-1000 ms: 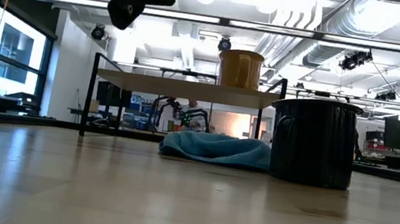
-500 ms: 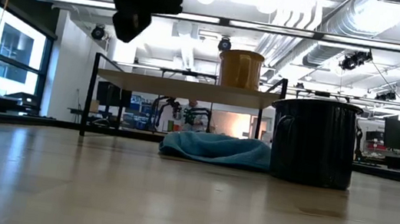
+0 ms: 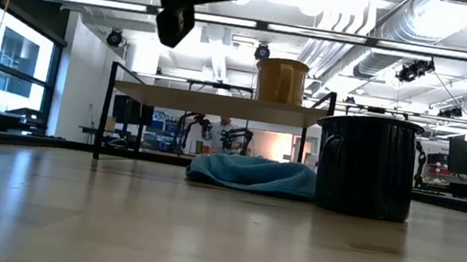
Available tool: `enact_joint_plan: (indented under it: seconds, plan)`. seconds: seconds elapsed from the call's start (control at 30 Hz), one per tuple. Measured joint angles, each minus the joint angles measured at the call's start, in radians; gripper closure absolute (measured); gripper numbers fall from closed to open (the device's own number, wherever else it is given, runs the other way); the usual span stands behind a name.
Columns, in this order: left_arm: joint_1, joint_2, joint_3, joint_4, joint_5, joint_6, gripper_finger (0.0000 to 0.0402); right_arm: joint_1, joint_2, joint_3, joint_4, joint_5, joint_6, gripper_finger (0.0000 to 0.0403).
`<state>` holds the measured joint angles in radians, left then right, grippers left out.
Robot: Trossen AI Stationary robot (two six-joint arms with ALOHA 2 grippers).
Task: Stack small to large cups/mugs on shelf
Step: Put the dark blue mug on the shelf
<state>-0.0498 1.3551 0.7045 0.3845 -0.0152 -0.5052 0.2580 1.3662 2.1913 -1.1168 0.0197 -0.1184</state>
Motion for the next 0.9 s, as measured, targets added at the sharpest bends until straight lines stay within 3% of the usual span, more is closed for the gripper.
enact_joint_plan:
  seconds: [0.27,0.47,0.73,0.9]
  plan:
    - [-0.001,0.079,0.103,-0.026,0.019,0.003,0.0364,0.019,-0.263,-0.527,0.389,0.011,0.016,0.0346]
    - [0.021,0.176,0.258,-0.207,0.004,0.003,0.0364,0.019,-0.48,-0.856,0.679,0.041,0.089,0.0346]
    - [0.06,0.331,0.517,-0.463,0.007,0.04,0.0364,0.02,-0.673,-1.18,0.98,0.041,0.112,0.0346]
    - [0.071,0.41,0.672,-0.634,0.008,0.095,0.0364,0.02,-0.769,-1.316,1.073,0.041,0.128,0.0346]
